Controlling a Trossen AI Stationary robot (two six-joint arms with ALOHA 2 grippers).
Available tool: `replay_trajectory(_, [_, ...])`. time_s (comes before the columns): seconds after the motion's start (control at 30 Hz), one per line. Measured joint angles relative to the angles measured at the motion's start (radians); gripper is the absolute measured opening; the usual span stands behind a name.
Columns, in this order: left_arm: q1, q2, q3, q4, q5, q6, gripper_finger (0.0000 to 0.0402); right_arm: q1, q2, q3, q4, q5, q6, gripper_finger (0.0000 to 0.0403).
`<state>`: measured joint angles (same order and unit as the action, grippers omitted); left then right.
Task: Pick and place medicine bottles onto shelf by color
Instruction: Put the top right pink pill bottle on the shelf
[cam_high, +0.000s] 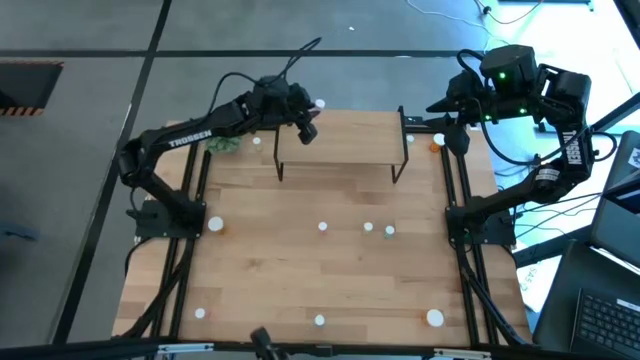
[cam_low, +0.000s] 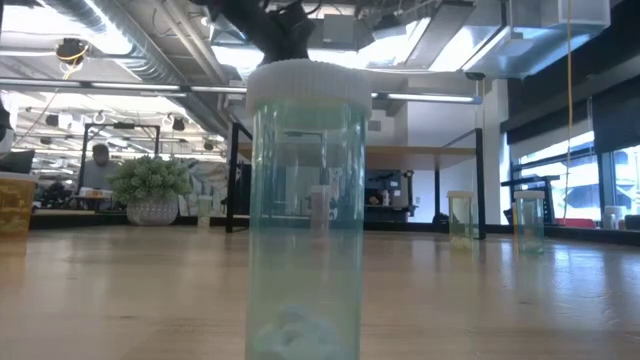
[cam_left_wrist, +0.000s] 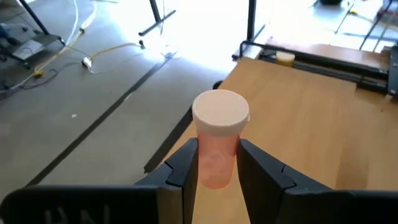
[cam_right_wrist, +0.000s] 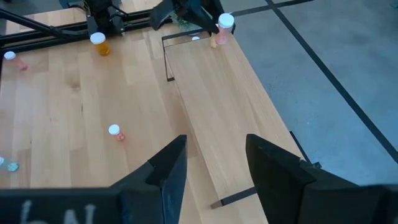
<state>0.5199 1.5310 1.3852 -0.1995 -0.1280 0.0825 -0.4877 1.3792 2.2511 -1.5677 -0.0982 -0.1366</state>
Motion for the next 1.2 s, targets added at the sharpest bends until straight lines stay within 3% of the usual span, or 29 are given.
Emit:
replay_trajectory(0.87, [0.052, -0.001, -0.271, 0.389, -0.016, -0.029, 0.0096, 0.000, 0.000, 0.000, 0.000, 0.000, 0.000, 0.0168])
replay_trajectory(1.03, [0.078, 0.002, -0.279, 0.409, -0.059, -0.036, 0.0096, 0.000, 0.000, 0.000, 0.000, 0.000, 0.000, 0.0168])
replay_trajectory(1.2, [0.091, 0.020, -0.279, 0.420, -0.026, -0.055, 0.0096, 0.000, 0.000, 0.000, 0.000, 0.000, 0.000, 0.0168])
